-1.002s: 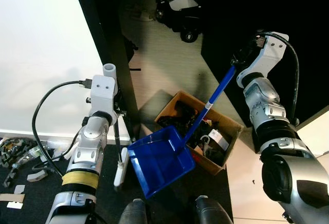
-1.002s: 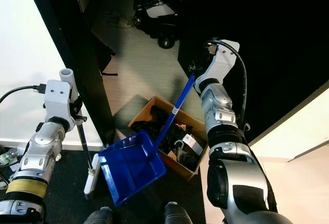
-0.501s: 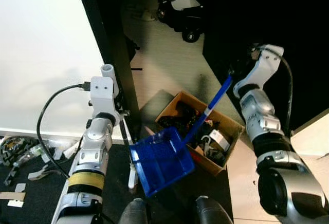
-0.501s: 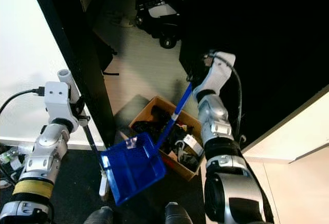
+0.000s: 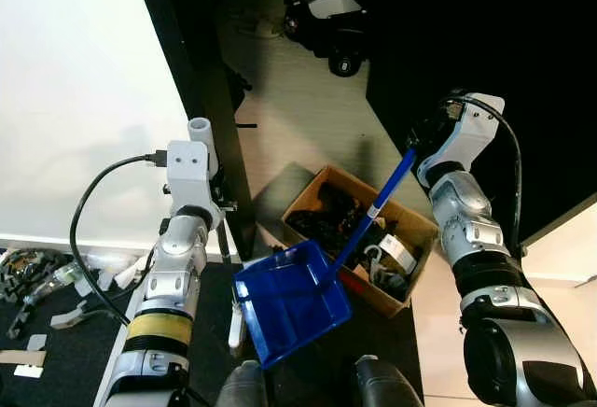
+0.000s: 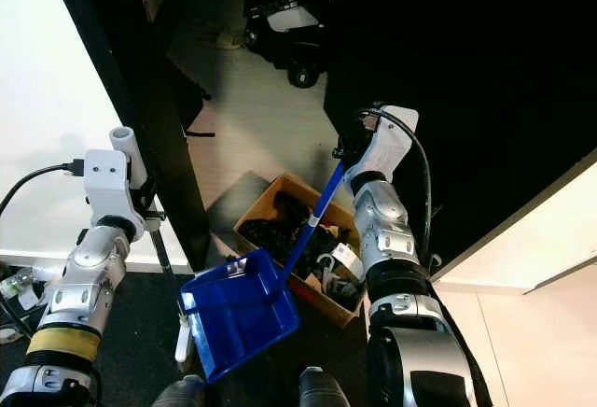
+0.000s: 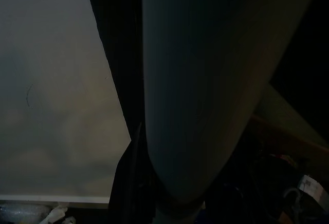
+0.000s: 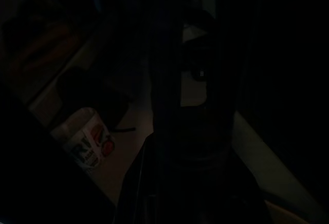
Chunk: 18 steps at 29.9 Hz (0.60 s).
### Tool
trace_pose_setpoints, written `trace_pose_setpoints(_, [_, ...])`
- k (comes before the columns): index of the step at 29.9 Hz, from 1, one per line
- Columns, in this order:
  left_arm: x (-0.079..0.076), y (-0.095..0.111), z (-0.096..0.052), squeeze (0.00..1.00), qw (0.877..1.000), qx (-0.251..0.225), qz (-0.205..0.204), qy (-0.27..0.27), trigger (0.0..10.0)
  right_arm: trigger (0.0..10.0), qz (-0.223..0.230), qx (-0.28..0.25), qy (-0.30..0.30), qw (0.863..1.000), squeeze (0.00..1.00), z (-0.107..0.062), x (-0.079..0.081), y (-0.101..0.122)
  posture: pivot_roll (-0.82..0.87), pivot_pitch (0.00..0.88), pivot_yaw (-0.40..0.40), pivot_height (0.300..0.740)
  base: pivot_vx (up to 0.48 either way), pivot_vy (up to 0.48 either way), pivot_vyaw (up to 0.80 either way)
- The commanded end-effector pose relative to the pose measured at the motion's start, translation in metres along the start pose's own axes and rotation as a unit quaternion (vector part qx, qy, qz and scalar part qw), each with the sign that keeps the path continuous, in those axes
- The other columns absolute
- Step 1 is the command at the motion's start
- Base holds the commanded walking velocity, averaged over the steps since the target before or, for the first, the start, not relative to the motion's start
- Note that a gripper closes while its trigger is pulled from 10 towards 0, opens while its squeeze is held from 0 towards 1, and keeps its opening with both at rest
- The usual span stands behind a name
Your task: Sweep floor
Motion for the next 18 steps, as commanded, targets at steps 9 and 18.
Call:
trace_pose_setpoints(9, [-0.0046,0.0013,-0.0011,0.00,1.000,-0.009,-0.010,-0.005,10.0,10.0,0.011,0.010,0.002,1.000,0.00,-0.0019,0.0041,-0.0049,0.01,0.118,-0.041,0.740,0.000,0.000,0.00])
trace_pose_setpoints(18, [-0.0076,0.0006,-0.0016,0.00,1.000,-0.008,-0.015,-0.008,10.0,10.0,0.009,0.018,0.000,1.000,0.00,-0.0032,0.0033,-0.0083,0.01,0.124,-0.045,0.740,-0.192,0.000,0.00])
Point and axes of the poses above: a point about 5 cm out from each wrist's last joint towards the gripper, its own z axis pointing out of the wrist towards the gripper, its own y axis along the axis of the wrist's last joint, x = y × z, the point moved 4 cm from there along z, pointing out of the wrist towards the gripper, and after that the axes turned 12 degrees about z, right-handed, at the moved point
